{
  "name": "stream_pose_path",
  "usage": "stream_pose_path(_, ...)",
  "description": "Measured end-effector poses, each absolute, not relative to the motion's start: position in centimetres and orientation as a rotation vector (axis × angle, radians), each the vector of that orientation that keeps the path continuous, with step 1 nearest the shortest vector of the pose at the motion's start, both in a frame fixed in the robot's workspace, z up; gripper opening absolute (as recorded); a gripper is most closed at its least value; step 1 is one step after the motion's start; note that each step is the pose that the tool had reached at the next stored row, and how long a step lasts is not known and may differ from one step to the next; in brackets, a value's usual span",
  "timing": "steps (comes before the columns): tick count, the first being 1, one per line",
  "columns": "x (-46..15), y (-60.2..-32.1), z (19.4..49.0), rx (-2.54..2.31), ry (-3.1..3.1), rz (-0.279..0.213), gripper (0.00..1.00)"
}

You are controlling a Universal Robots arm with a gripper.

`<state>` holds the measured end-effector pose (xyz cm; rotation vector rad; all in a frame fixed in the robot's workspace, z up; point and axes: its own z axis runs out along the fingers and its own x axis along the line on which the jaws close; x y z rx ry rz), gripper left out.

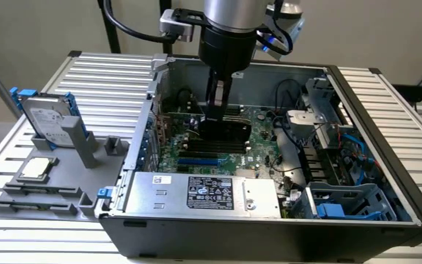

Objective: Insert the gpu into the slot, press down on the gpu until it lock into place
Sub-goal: 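Insert the gpu into the slot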

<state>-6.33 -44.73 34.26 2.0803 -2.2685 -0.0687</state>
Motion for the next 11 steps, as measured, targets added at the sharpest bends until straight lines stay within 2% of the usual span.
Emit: stream_pose_path(11, -6.5, -45.0, 32.4, 2.087, -2.275, -0.085, 0.26)
